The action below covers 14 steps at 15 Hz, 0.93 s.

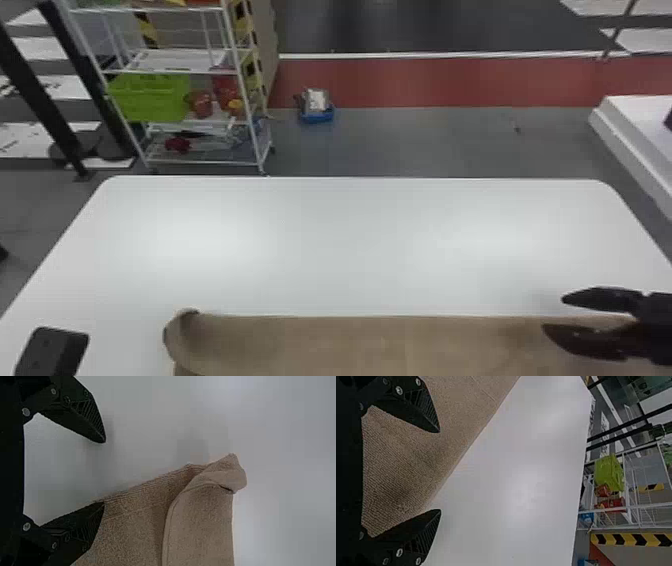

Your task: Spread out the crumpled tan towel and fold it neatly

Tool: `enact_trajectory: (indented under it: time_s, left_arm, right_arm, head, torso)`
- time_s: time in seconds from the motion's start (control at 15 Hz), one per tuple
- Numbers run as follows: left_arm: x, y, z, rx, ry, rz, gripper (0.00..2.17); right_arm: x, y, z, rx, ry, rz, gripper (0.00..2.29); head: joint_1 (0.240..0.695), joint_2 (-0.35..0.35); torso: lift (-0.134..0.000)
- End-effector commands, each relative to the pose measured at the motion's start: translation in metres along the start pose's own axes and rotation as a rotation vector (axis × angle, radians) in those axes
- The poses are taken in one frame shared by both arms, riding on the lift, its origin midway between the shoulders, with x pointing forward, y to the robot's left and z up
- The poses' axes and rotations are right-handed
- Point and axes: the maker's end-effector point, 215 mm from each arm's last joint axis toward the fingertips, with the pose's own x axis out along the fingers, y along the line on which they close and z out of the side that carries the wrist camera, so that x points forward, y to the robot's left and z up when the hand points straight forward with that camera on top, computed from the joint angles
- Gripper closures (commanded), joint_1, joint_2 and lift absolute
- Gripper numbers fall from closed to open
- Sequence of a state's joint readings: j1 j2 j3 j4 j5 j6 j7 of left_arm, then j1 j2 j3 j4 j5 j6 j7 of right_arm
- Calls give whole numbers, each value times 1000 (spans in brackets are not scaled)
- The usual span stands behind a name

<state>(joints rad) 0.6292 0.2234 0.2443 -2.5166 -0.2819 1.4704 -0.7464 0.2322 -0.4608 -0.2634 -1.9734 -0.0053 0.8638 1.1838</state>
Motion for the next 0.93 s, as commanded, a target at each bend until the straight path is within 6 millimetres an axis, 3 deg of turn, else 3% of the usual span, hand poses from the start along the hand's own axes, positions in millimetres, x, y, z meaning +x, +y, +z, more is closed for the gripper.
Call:
enact_trajectory:
  time_s: [0.0,0.33,0.6,0.87]
  left_arm:
    - [5,-2,-5,6,17,7,333]
    - [-3,-9,6,6,-18,10,333]
    - [-30,-11,20,-24,-60,29,333]
    - [-37,-35,13,-14,-56,-10,333]
  right_arm:
    - [-1,-5,1,0,-3,-1,178]
    - [-12,-18,6,10,-30,-22,178]
    - [-15,-20,7,5,-42,-20,178]
    - [-16,-24,7,-5,-39,-23,178]
  head:
    - [695,54]
    - [695,21]
    - [695,0]
    - [695,-11]
  torso:
    - [-122]
    - [-122]
    - [-122]
    - [-122]
